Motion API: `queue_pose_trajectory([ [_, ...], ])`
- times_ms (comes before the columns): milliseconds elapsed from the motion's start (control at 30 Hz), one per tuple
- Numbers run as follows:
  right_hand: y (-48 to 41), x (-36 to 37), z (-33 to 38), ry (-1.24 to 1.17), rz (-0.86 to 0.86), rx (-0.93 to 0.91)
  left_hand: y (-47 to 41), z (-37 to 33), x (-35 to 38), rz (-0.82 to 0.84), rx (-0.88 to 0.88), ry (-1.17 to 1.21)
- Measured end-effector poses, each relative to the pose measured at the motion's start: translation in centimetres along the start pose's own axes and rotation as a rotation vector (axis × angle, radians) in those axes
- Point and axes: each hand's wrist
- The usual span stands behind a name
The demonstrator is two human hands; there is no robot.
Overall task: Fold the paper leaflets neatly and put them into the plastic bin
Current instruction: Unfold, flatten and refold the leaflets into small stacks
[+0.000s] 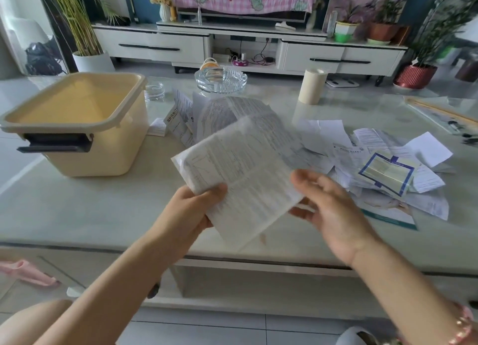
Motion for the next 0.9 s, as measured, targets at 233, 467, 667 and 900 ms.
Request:
queue_pose_trajectory([
  [233,0.2,-2.0,0.6,0.057,0.363,0.257,1.1,-0.6,-0.9,0.261,-0.228,-0.19],
  [467,0.2,-1.3,-0.1,-0.009,0.297,0.147,0.9,-0.9,-0.9,0.188,-0.175,-0.066],
  [667,0.7,-1.5,0.3,0.249,0.31,0.022,0.8,-1.6,-1.5,0.194,-0.308,0.169],
  [900,1.4,-0.3,0.0,0.414,0.447,-0.025,1.3,0.1,-0.8,0.48,-0.418,-0.38],
])
Point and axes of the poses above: each hand's wrist, its own y-axis away from the middle knuckle, its own x-axis out of the palm, z = x × y, and after that the axes turned 14 degrees about z, right-handed
